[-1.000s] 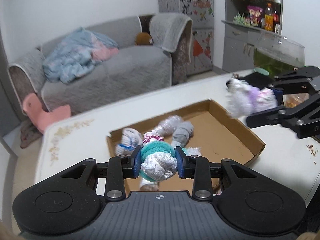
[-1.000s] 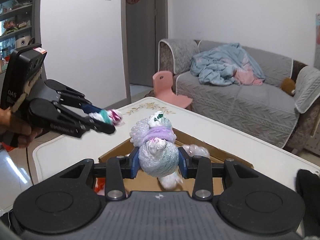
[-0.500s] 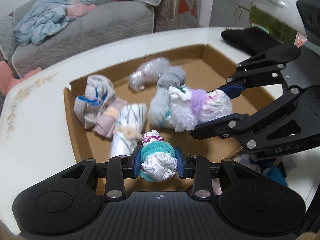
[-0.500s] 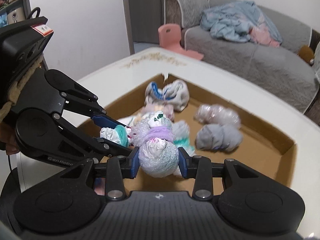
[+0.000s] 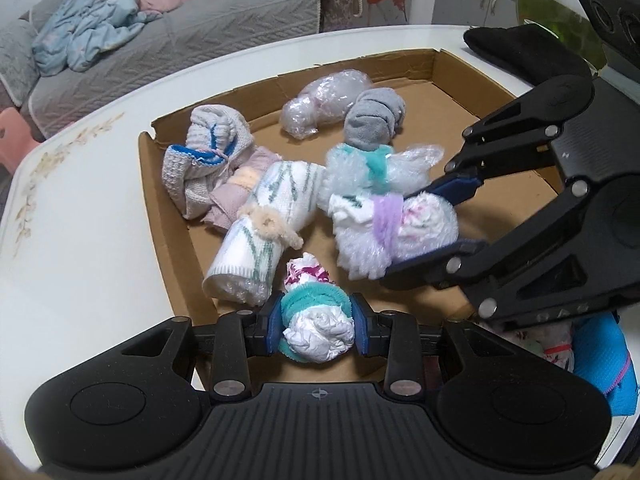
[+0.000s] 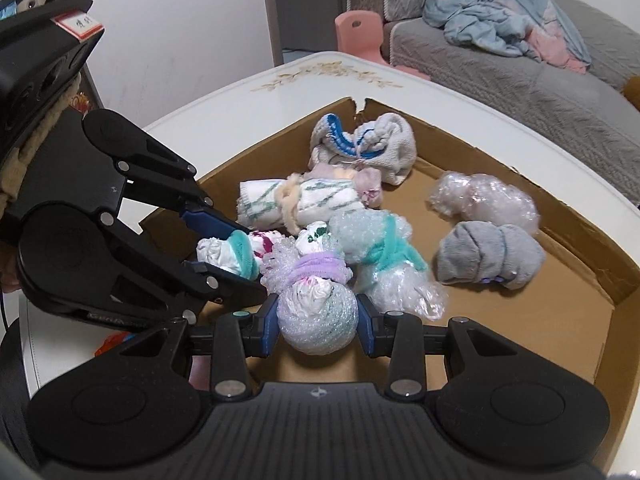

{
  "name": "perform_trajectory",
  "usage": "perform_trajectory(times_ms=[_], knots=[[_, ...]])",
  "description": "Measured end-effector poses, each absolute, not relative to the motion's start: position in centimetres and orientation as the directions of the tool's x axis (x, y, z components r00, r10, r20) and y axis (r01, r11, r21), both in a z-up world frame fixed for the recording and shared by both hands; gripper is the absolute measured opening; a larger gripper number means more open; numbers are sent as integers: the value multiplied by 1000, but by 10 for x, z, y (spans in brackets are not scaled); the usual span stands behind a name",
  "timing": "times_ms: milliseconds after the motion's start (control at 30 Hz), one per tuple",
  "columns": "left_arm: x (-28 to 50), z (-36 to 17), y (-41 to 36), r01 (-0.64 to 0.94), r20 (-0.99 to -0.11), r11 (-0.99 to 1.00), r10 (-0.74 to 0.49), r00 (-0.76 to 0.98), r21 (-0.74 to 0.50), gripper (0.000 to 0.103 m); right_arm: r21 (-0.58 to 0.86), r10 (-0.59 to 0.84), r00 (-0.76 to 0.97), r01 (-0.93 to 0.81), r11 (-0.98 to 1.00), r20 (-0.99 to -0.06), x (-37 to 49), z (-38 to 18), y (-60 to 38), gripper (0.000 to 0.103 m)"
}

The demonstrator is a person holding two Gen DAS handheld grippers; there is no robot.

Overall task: Organize objects
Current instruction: 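Carry both rolls over the tray and lower them inside, then open both tools to release the rolls and withdraw from the tray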

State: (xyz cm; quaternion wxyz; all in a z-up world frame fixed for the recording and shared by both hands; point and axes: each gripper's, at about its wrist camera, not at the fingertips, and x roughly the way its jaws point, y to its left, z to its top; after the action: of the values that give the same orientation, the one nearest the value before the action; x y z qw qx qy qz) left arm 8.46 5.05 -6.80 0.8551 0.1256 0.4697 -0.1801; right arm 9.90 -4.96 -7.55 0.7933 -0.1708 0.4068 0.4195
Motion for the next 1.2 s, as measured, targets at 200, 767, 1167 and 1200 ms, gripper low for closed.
perform_trajectory(times_ms=[200, 767, 1167, 1200], knots=[[83, -69, 49, 417, -845, 906, -168, 508, 71, 43, 60, 507, 315, -803, 593, -802, 100, -77, -45, 36], [83, -70, 45, 407, -849, 909, -145, 508, 88, 58, 41, 456, 304, -794, 606, -837, 105, -79, -45, 43], [77, -59, 41, 388, -842, 913, -112, 528, 122, 83, 84, 480, 299, -775, 627, -825, 110, -73, -64, 60], [75, -57, 41, 388, -839, 912, -105, 535, 133, 85, 85, 482, 300, -774, 627, -823, 110, -73, -65, 61]])
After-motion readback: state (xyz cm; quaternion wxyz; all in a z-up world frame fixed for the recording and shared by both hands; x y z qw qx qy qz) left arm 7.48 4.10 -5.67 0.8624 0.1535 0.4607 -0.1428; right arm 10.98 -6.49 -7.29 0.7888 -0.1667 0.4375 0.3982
